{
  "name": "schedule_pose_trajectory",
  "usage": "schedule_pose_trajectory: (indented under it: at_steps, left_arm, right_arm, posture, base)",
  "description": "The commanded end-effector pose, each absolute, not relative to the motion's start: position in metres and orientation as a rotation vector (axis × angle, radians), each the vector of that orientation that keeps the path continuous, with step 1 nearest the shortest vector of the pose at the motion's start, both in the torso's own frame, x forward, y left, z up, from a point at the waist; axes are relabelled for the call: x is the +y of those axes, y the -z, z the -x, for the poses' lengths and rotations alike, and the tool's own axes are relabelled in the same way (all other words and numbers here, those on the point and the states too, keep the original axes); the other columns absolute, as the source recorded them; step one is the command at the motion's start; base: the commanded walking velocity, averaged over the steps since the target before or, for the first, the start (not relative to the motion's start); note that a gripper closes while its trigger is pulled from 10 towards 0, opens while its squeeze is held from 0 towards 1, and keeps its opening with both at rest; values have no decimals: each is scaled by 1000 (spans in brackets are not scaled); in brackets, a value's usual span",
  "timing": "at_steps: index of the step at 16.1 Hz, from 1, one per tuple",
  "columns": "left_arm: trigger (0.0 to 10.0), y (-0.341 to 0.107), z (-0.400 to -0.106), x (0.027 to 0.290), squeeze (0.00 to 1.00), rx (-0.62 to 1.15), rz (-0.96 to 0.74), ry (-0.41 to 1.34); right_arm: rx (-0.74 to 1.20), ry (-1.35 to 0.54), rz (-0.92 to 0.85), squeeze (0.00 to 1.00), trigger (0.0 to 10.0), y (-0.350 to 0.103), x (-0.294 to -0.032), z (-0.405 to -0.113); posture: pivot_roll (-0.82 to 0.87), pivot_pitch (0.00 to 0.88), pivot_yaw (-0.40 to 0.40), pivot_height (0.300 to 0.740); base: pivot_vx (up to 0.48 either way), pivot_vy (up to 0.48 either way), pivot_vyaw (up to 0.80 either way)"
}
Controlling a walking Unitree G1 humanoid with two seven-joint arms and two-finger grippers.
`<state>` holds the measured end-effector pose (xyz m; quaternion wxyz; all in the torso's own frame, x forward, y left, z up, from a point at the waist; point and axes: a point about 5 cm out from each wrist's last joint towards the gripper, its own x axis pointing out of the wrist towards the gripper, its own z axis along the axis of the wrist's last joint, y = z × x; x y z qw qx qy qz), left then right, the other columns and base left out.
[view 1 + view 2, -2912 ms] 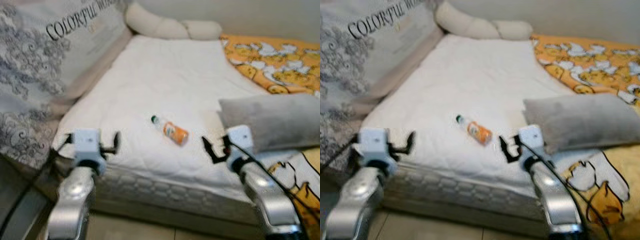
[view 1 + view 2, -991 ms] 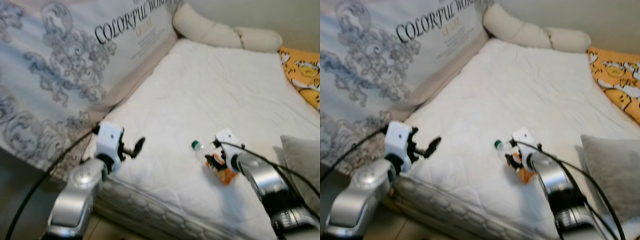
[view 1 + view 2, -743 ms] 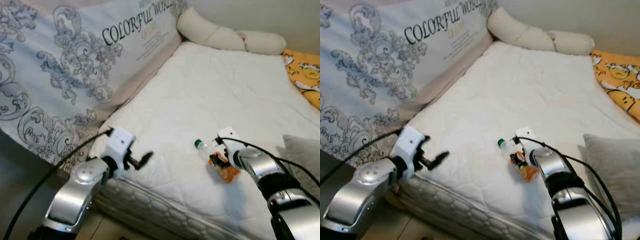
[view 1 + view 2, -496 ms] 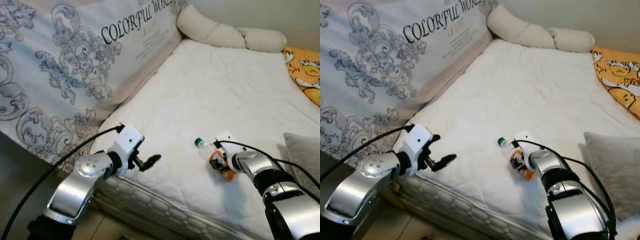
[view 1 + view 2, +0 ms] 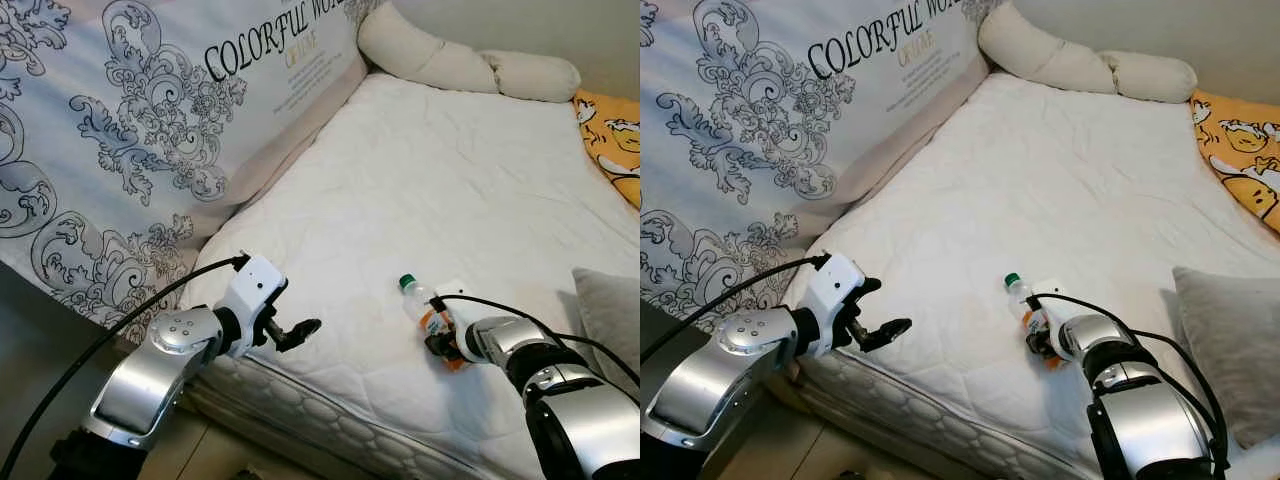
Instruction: Clean up the room
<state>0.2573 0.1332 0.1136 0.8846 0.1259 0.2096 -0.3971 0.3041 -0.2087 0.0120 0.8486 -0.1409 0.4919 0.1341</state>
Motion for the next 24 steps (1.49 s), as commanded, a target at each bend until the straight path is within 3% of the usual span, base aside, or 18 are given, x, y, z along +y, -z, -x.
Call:
schedule_pose_trajectory:
  at_steps: [1,5,8,10,11,12,13,14,16,24]
  left_arm:
    - [10000,-116,-258,136,8,435,-262,824]
    - [10000,-114,-258,134,0,449,-259,824]
    - [10000,-116,-260,143,4,379,-294,656]
    - [10000,-118,-261,147,0,344,-291,592]
    - [10000,-122,-261,153,0,304,-271,503]
    - [10000,-124,-261,155,0,289,-262,470]
    - [10000,-132,-263,157,0,218,-236,352]
    - [10000,-136,-262,156,0,194,-165,319]
    - [10000,-138,-258,154,0,174,-115,282]
    - [10000,-123,-236,169,0,211,-123,147]
  right_arm:
    - [999,-269,273,0,0,-19,-211,-310]
    - [941,-277,172,0,0,-26,-215,-315]
    - [604,-319,-183,0,0,-72,-209,-339]
    - [496,-366,-228,0,0,-85,-202,-335]
    - [368,-442,-296,0,0,-100,-186,-323]
    - [321,-473,-312,0,1882,-106,-179,-318]
    - [184,-528,-245,0,10000,-118,-160,-303]
    - [113,-530,-191,0,10000,-122,-154,-295]
    - [157,-561,-254,0,10000,-122,-148,-282]
    - [148,-587,-216,0,10000,-122,-135,-250]
  posture:
    - [-32,0,-15,740]
    - [-37,0,-16,740]
    - [-42,0,-19,740]
    - [-51,0,-12,740]
    - [-63,0,7,740]
    - [-65,0,10,740]
    - [-61,0,20,740]
    - [-59,0,21,740]
    - [-54,0,19,740]
    - [-36,0,11,740]
  base:
    - [0,0,0]
    - [0,0,0]
    - [0,0,0]
    - [0,0,0]
    - [0,0,0]
    - [0,0,0]
    - [0,0,0]
    - [0,0,0]
    - [0,0,0]
    - [0,0,692]
